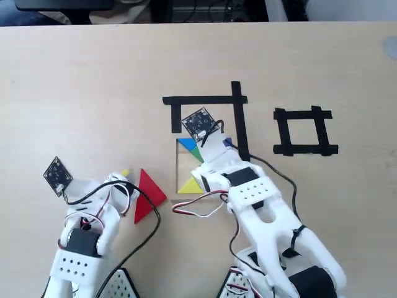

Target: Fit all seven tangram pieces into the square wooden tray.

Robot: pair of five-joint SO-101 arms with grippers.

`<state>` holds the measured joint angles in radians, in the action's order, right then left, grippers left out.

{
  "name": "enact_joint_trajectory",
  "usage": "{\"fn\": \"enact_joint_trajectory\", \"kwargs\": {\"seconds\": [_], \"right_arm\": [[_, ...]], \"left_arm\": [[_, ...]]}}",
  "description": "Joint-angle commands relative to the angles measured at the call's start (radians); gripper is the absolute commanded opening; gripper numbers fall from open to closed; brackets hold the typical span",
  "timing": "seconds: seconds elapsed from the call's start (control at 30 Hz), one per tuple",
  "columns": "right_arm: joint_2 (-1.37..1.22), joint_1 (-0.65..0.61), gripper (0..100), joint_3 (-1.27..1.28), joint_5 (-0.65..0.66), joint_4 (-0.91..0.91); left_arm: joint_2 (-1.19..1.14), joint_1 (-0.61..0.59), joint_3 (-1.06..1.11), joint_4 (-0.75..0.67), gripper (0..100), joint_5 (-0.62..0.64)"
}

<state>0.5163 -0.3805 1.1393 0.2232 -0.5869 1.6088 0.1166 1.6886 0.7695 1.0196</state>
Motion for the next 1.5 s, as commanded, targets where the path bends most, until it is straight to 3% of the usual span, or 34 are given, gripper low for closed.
{"fn": "enact_joint_trajectory", "kwargs": {"seconds": [0.0,0.1,0.2,0.43,0.6,0.77,1.07,1.3,1.47], "right_arm": [[0.031,-0.037,1.1,-0.001,-0.002,0.003],[0.031,-0.169,1.1,-0.007,0.002,-0.06],[0.027,-0.273,1.1,0.001,0.035,-0.068],[0.031,-0.292,1.1,0.045,0.044,-0.051],[0.024,-0.324,1.1,0.054,0.107,-0.009],[-0.007,-0.322,1.1,0.033,0.137,-0.008],[-0.366,-0.298,1.1,-0.289,0.137,-0.178],[-0.288,-0.327,1.1,-0.22,0.172,-0.115],[-0.229,-0.334,1.1,-0.209,0.172,-0.18]], "left_arm": [[-0.117,-0.028,0.018,-0.132,3,0.035],[-0.267,-0.045,-0.007,-0.273,3,0.087],[-0.471,-0.056,-0.088,-0.298,3,0.103],[-0.953,-0.031,-0.317,-0.29,7,0.118],[-0.974,0.012,-0.346,-0.298,6,0.204],[-0.974,0.059,-0.337,-0.298,5,0.209],[-0.973,-0.004,-0.335,-0.292,5,0.204],[-0.973,-0.008,-0.321,-0.29,5,0.204],[-0.973,-0.012,-0.32,-0.29,5,0.204]]}}
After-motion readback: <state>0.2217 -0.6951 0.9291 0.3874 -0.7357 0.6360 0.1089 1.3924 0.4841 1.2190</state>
